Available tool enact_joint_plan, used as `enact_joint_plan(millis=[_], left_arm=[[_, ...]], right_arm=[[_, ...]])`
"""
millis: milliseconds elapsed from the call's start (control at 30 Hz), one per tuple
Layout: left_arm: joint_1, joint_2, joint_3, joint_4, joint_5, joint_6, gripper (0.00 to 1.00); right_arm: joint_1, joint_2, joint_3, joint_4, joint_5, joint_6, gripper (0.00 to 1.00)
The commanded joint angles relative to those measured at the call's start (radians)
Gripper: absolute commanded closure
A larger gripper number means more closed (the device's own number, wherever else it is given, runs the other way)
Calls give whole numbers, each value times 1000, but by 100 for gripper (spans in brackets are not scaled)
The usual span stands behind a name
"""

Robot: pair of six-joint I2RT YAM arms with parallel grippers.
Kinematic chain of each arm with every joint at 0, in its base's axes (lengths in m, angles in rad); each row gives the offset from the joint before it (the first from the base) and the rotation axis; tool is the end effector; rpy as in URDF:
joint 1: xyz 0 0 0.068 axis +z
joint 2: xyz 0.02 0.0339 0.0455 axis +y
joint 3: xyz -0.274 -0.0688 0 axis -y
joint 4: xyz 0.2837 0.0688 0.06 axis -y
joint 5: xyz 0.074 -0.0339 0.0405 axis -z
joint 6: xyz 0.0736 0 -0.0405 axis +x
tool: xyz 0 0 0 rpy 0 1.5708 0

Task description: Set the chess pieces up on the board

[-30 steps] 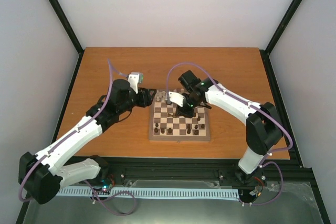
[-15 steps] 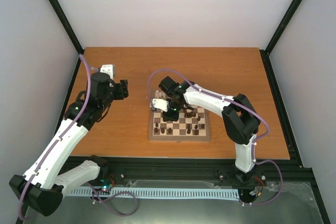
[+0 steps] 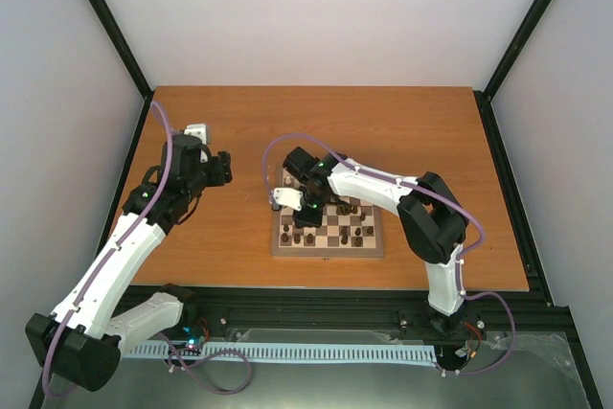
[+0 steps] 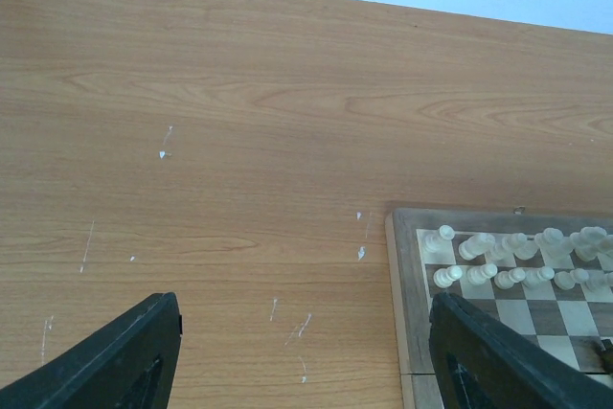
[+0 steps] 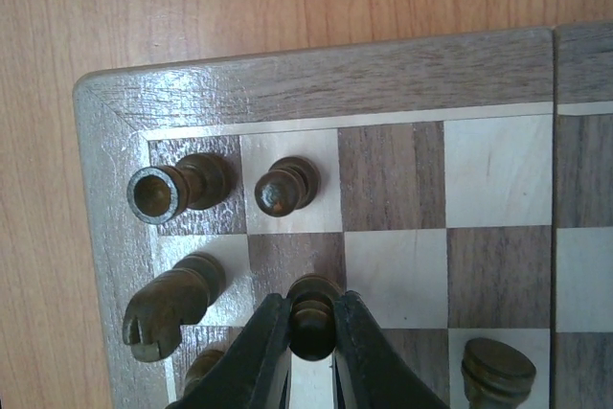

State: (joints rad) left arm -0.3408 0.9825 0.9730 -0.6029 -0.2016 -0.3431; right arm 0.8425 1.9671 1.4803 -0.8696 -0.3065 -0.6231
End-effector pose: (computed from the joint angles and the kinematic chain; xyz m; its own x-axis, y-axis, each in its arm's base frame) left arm 0.2611 -0.0769 0.3148 -0.5684 -0.1481 -0.8093 -0.0193 0.9858 -0.1669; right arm 0.2731 0.3396 0.1457 -0.0880 -0.9345 -0.3448 -0.9920 0.0509 0.1153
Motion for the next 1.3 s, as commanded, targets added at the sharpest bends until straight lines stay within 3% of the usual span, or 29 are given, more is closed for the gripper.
enact_joint_plan(millis=[0,533,700,867,1100,1267], left_arm=[[8,-5,9,1,8,15,27],[8,-3,3,0,30,18,27],[8,2,1,4,46,26,27],[8,49,-3,16,165,64,26],[1,144,-14,77,489,151,33],[-92,215,-7,78,551,298,40]], right_arm=[[20,17,11,4,5,-2,89],[23,33,1,12,14,-2,86],[23,8,0,17,26,8,72],[9,-77,-17,15,46,1,64],[-144,-240,-82,-14,-51,-14,62],[-336,-386,-145,-43,-171,-32,61]])
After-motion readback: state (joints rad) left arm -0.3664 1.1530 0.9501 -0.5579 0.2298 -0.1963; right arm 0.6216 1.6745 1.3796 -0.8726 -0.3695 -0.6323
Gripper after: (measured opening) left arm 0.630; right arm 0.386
